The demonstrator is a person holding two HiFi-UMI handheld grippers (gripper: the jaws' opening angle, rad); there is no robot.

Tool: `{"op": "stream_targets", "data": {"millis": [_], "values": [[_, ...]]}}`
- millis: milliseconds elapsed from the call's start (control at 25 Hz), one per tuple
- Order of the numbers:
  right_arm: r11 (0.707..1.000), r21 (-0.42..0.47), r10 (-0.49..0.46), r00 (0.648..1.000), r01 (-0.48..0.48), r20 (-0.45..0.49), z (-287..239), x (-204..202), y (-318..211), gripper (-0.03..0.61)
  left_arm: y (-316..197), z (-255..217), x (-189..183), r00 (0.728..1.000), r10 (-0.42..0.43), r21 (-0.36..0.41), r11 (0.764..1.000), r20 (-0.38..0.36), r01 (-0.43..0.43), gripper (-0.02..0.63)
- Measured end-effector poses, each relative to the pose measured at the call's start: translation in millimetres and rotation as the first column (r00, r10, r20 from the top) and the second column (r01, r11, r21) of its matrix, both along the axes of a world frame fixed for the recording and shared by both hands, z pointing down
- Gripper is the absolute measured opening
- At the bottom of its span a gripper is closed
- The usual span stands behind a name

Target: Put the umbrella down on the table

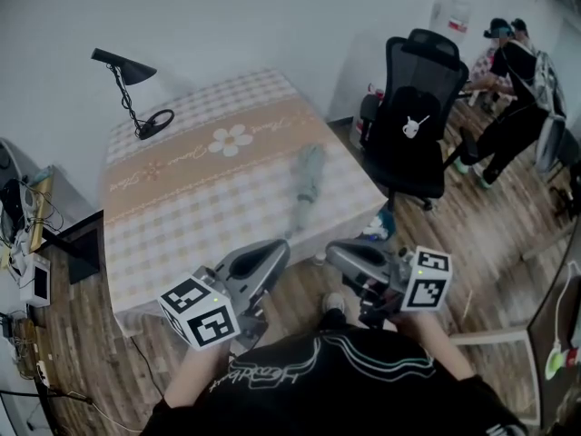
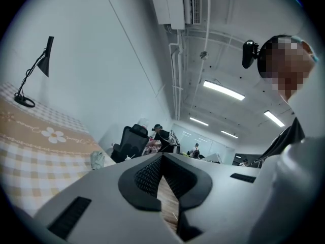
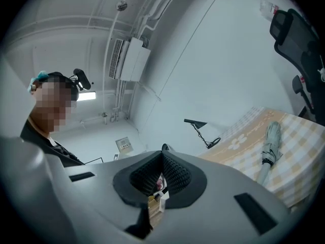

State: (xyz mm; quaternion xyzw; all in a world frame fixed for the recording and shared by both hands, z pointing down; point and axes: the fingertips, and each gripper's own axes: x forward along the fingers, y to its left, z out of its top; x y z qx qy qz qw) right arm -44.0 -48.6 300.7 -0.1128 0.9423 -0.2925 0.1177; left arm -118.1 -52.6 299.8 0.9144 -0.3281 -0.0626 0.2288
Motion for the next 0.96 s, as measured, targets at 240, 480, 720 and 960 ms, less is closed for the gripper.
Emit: {"op": "stream_targets", "data": {"millis": [240,480,720,960], "values": [[1.000,0.002,0.007,1.000,-0.007,-0.014,-4,-11,24,0.012,24,-7,-4,0.999,0.033,0.010,0.999,0.002,-0.033,-0.003],[1.000,-0.009,0.022,1.000,-0.022,-0.016,1,-9,33,0.012,33,-4,0,0.999,0.052,0.009,0.999,0.016,-0.053,-0.003],[0.999,-0.006,0.032,0.999,-0.032,-0.026,0,-8,37,0.012,37,-1,4,0.997,0.068,0.006,0.998,0.046,-0.068,-0.003],[0.999,-0.008,0.033,0.999,-0.033,-0.025,1,-10,40,0.012,38,0,1,0.997,0.066,0.004,0.998,0.048,-0.066,-0.002]]}}
